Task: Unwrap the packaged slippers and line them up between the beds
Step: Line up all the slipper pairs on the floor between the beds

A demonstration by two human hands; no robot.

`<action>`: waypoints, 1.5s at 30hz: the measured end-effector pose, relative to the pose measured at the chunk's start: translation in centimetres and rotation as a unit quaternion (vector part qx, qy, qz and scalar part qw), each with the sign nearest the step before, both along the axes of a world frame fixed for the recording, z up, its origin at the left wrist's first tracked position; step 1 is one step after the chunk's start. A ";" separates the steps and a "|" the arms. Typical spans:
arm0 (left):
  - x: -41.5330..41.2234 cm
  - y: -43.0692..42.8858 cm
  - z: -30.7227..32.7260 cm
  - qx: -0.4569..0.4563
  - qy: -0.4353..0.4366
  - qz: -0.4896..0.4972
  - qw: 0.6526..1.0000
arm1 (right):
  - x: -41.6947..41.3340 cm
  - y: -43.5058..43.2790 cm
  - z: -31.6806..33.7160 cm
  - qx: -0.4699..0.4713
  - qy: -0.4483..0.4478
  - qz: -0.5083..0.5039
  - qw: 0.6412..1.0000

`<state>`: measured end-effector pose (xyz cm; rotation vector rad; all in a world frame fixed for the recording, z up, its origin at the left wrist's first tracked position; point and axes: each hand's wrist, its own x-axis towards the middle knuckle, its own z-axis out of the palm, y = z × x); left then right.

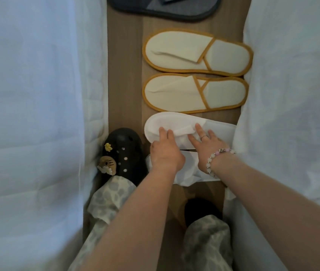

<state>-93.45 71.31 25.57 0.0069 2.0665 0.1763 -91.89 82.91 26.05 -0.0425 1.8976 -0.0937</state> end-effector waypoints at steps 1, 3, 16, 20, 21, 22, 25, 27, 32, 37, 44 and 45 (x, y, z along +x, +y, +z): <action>0.1 -0.1 0.1 0.001 -0.003 0.001 1.000 | 0.1 0.0 0.0 -0.001 -0.003 0.002 1.000; 0.2 -0.1 0.2 -0.005 -0.001 -0.009 1.000 | 0.2 0.2 -0.1 -0.002 -0.006 0.002 1.000; 1.7 -1.0 0.5 -0.049 0.073 -0.152 0.984 | 2.1 -0.3 -0.4 -0.002 0.082 -0.004 0.997; 2.8 -1.3 -0.4 -0.043 0.123 -0.295 0.947 | 2.9 -0.3 -1.2 0.021 0.109 -0.023 0.994; 3.1 -1.3 -0.8 -0.042 0.128 -0.306 0.942 | 3.2 -0.4 -1.5 0.022 0.102 -0.038 0.994; 3.3 -1.4 -1.1 -0.043 0.127 -0.309 0.941 | 3.5 -0.4 -1.7 0.021 0.095 -0.049 0.994; 4.2 -1.3 -2.0 -0.048 0.117 -0.284 0.950 | 4.2 -0.8 -2.2 0.015 0.105 -0.036 0.994; 4.7 -1.2 -2.2 -0.044 0.129 -0.267 0.954 | 4.5 -0.8 -2.3 0.016 0.131 -0.010 0.991; 5.5 -1.0 -2.4 -0.049 0.145 -0.273 0.950 | 4.7 -1.2 -2.7 0.028 0.175 0.042 0.983; 5.2 -0.6 -2.1 -0.051 0.146 -0.269 0.951 | 4.8 -1.6 -3.2 0.036 0.167 0.071 0.983; 1.9 1.6 3.1 -0.039 0.148 -0.318 0.936 | 1.8 -1.0 1.9 0.042 0.129 0.036 0.990; 1.0 2.0 4.7 -0.038 0.156 -0.319 0.934 | 0.8 -0.5 3.6 0.043 0.132 0.045 0.989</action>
